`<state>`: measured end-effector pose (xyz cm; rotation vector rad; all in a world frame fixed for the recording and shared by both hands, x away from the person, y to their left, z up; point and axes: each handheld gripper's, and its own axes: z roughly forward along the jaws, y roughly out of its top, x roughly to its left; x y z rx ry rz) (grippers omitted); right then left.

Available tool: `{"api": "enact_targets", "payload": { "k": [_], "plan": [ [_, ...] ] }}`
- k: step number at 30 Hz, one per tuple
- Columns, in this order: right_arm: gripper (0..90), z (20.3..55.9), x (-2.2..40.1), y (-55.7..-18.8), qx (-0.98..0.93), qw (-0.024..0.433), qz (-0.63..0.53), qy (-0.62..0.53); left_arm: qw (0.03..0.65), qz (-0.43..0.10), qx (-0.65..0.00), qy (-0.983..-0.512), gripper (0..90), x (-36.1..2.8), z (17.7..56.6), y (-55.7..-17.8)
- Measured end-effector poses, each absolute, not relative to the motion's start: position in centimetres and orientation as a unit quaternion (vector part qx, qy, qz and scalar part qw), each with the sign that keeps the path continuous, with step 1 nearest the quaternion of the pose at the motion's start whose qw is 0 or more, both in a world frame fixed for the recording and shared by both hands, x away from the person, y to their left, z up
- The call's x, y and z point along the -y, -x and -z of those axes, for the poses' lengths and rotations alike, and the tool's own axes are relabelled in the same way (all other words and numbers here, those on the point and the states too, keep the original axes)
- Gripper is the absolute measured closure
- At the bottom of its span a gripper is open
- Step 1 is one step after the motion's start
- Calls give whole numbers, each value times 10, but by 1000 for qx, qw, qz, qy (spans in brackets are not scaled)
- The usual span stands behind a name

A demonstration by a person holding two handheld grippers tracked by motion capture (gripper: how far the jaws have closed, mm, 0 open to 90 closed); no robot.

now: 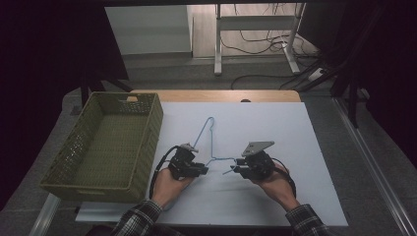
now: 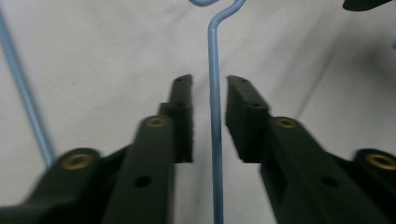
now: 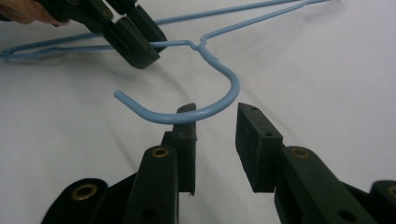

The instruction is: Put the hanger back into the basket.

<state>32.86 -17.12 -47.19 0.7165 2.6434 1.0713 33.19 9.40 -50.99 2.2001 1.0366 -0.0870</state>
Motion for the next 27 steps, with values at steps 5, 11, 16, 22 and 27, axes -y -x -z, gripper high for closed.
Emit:
{"api": "enact_targets", "payload": {
  "k": [5, 11, 16, 22, 27],
  "plan": [
    [676, 471, 171, -328, -894, 100, -365, -241, 347, 32, -400, -848, 864, -93, 508, -331],
    [605, 470, 173, -327, -891, 103, -368, -244, 360, 17, -405, -841, 870, -98, 499, -330],
    [577, 464, 177, -327, -880, 101, -390, -250, 397, 8, -402, -825, 872, -111, 480, -327],
    [568, 450, 166, -328, -866, 107, -426, -238, 424, 15, -396, -814, 872, -116, 471, -324],
    [567, 436, 147, -331, -852, 117, -461, -220, 440, 34, -388, -809, 872, -116, 467, -321]
  ]
}}
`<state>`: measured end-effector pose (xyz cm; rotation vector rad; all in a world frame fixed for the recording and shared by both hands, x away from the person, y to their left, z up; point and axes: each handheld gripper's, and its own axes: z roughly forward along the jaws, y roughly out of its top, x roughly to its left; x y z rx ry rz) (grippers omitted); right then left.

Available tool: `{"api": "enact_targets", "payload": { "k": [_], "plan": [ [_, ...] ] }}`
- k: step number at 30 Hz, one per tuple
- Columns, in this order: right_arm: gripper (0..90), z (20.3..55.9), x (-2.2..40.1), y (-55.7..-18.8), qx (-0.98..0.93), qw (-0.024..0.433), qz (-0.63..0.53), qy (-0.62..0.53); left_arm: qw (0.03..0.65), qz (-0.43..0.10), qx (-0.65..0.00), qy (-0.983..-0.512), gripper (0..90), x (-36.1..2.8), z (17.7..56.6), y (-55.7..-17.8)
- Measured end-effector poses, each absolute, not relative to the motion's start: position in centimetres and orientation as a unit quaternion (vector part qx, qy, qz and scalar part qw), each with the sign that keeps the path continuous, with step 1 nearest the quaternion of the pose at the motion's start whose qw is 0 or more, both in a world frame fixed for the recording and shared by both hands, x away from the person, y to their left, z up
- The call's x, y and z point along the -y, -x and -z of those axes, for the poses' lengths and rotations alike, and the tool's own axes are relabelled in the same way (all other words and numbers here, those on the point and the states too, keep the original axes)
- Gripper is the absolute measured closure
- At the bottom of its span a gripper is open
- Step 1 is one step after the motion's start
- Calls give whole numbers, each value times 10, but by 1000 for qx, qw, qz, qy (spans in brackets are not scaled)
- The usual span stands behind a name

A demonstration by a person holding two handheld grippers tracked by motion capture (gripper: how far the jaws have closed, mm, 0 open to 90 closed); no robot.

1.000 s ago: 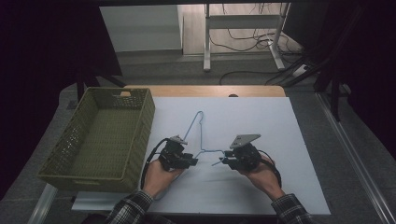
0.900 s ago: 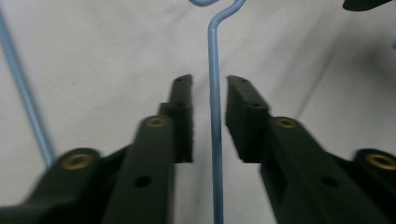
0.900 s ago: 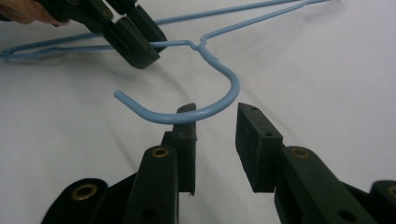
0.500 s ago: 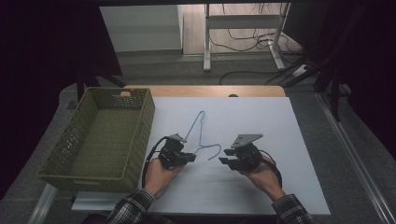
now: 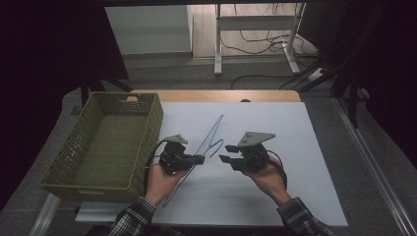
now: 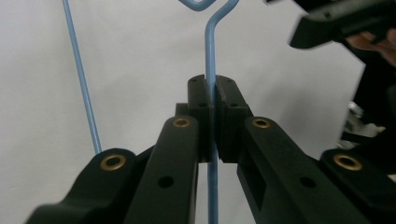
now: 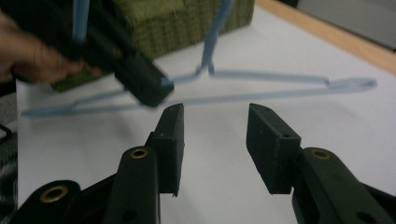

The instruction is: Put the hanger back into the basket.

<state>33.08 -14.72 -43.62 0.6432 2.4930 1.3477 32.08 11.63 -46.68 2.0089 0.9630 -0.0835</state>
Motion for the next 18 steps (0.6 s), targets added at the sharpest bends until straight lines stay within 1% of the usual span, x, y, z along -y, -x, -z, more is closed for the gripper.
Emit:
{"api": "enact_targets", "payload": {
  "k": [1, 2, 4, 7, 9, 10, 11, 12, 13, 14, 18],
  "plan": [
    [571, 434, 144, -332, -849, 119, -466, -218, 449, 45, -384, -805, 872, -115, 466, -319],
    [571, 434, 144, -332, -849, 119, -466, -218, 449, 45, -384, -805, 872, -115, 466, -319],
    [613, 430, 134, -333, -841, 123, -481, -213, 454, 53, -380, -804, 871, -112, 466, -317],
    [775, 431, 130, -332, -838, 127, -485, -214, 450, 58, -370, -811, 869, -106, 466, -314],
    [808, 431, 129, -330, -836, 121, -487, -221, 437, 42, -368, -819, 863, -103, 466, -313],
    [808, 431, 129, -330, -836, 121, -487, -221, 437, 42, -368, -819, 855, -103, 466, -313],
    [849, 430, 129, -329, -836, 120, -486, -226, 436, 38, -357, -825, 855, -103, 466, -314],
    [850, 429, 129, -329, -837, 120, -482, -231, 435, 33, -356, -827, 847, -103, 465, -314],
    [851, 428, 128, -328, -838, 122, -477, -235, 431, 24, -354, -830, 801, -103, 462, -313],
    [852, 426, 127, -327, -842, 127, -466, -241, 411, -4, -343, -844, 754, -99, 453, -310],
    [852, 425, 124, -326, -846, 127, -459, -240, 389, -25, -332, -859, 713, -94, 441, -309]
  ]
}}
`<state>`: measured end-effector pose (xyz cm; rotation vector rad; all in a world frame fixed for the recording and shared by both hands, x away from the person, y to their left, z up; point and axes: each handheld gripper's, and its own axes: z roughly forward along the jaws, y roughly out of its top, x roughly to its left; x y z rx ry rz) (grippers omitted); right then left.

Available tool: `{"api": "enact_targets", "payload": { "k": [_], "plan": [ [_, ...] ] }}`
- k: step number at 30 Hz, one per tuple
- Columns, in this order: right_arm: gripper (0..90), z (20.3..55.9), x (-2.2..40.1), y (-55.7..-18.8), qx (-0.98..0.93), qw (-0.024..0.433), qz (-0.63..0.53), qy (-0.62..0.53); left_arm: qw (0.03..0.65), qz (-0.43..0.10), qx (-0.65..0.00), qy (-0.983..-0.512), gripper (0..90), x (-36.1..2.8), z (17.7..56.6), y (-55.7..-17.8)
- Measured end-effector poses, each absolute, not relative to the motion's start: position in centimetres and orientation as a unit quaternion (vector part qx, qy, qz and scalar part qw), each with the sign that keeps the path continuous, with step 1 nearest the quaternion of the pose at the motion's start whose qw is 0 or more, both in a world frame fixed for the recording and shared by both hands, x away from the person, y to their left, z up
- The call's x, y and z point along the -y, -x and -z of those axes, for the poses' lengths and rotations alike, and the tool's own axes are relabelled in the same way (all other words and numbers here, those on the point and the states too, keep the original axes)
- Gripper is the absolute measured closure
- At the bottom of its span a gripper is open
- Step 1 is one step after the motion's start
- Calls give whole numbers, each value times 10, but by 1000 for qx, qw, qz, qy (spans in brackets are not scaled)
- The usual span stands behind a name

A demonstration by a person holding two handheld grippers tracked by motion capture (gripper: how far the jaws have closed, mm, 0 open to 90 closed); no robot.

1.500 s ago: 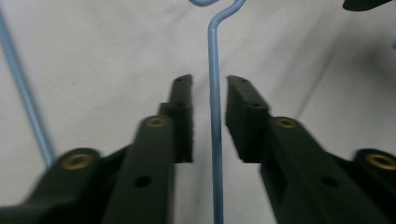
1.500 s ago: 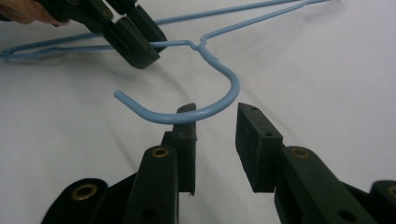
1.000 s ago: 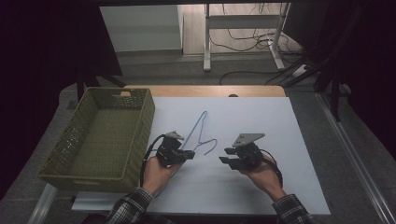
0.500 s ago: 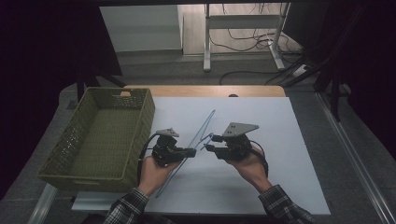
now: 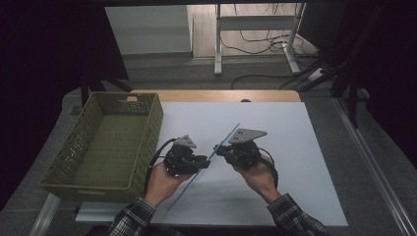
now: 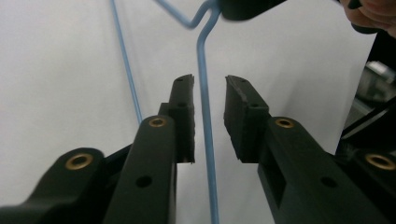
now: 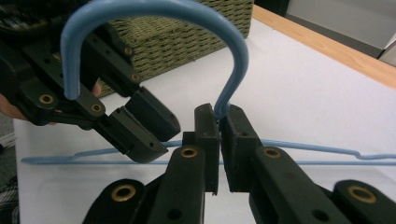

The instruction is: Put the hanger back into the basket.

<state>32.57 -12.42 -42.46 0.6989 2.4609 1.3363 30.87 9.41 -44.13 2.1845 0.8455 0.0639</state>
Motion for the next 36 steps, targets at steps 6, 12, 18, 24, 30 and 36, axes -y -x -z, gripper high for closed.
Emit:
{"api": "enact_targets", "payload": {
  "k": [6, 12, 18, 24, 30, 36],
  "plan": [
    [852, 420, 117, -323, -852, 118, -453, -237, 343, -11, -332, -879, 792, -86, 438, -314],
    [841, 419, 114, -322, -861, 119, -440, -228, 342, 23, -345, -874, 874, -92, 439, -321],
    [573, 408, 128, -318, -851, 111, -457, -234, 372, 59, -368, -850, 876, -106, 429, -327],
    [412, 403, 149, -310, -847, 112, -459, -245, 399, 65, -383, -831, 875, -126, 410, -330],
    [198, 408, 176, -300, -840, 109, -462, -265, 420, 59, -390, -818, 875, -146, 383, -332],
    [110, 414, 195, -294, -829, 110, -464, -294, 434, 46, -401, -805, 875, -167, 363, -333]
  ]
}}
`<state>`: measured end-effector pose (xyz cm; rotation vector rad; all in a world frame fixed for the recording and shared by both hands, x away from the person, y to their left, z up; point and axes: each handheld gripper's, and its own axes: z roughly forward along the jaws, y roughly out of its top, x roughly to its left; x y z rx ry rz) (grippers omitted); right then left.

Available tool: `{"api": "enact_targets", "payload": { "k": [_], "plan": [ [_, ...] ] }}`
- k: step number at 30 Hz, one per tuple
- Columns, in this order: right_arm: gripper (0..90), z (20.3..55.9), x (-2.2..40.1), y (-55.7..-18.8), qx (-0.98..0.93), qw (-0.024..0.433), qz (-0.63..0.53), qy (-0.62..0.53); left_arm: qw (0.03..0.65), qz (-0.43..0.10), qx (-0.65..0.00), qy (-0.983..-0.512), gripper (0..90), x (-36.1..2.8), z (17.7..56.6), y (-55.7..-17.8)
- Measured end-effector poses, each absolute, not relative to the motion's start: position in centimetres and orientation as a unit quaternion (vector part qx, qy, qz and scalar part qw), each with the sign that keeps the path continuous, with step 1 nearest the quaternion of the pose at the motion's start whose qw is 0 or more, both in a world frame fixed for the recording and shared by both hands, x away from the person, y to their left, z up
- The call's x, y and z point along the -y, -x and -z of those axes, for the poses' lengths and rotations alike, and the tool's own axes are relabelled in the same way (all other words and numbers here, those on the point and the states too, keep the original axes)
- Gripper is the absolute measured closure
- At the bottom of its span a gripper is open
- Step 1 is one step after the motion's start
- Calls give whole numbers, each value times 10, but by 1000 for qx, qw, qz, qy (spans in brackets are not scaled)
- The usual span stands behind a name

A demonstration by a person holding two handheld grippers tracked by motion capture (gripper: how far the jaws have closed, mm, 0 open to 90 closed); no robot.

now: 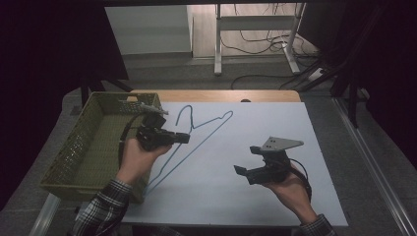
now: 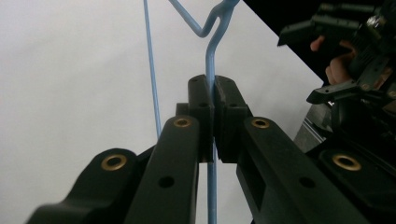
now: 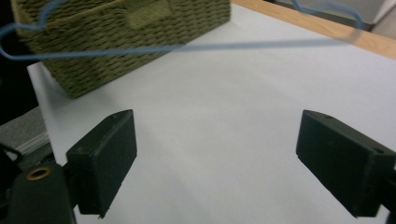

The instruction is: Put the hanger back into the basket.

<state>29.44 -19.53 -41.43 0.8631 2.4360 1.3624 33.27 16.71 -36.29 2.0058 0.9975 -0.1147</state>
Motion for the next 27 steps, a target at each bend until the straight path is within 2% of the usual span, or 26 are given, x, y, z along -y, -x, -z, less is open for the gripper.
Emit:
{"api": "enact_targets", "payload": {
  "k": [19, 27],
  "plan": [
    [75, 437, 229, -290, -828, 98, -438, -337, 453, -12, -427, -783, 876, -269, 332, -338],
    [75, 442, 234, -291, -826, 95, -434, -346, 437, -39, -445, -781, 876, -316, 329, -336]
  ]
}}
